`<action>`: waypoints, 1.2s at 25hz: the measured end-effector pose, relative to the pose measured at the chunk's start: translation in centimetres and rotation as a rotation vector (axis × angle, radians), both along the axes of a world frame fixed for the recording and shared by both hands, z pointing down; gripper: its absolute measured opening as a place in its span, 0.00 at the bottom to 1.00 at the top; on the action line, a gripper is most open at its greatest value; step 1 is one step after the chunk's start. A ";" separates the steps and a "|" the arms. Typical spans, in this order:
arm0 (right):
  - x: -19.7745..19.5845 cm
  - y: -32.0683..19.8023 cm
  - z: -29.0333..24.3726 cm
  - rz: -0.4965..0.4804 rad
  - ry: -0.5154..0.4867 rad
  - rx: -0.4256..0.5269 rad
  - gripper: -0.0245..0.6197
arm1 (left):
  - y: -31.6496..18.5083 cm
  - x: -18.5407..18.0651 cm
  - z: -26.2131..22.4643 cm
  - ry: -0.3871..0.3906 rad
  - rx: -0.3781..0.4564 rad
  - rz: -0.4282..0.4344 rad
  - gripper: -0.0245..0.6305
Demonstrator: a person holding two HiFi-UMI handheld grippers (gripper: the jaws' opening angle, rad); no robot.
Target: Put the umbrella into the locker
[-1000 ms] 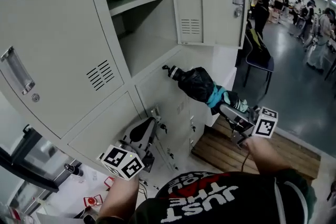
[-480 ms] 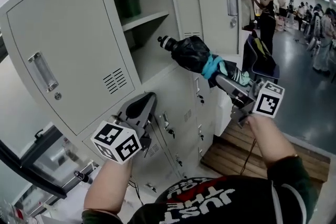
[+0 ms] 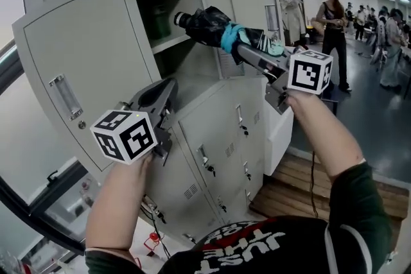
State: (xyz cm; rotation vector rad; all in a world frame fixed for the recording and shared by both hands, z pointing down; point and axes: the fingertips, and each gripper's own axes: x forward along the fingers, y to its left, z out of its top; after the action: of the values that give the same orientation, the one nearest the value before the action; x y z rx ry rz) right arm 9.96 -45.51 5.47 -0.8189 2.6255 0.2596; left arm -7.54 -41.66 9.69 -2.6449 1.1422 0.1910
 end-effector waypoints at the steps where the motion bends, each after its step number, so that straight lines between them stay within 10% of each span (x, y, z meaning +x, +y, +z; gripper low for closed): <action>1: -0.6 -0.4 -0.8 0.001 0.012 0.005 0.43 | -0.1 0.1 -0.8 -0.001 0.000 0.000 0.06; 30: -16.2 -18.8 -9.5 0.032 0.332 -0.134 0.43 | -4.8 -0.1 -5.5 -0.090 -0.056 -0.127 0.06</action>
State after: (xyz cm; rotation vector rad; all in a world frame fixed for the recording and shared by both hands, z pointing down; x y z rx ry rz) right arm -6.24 -64.31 -4.00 -0.9318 2.9681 0.2487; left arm -7.69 -46.42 4.14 -2.5881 1.2973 0.0161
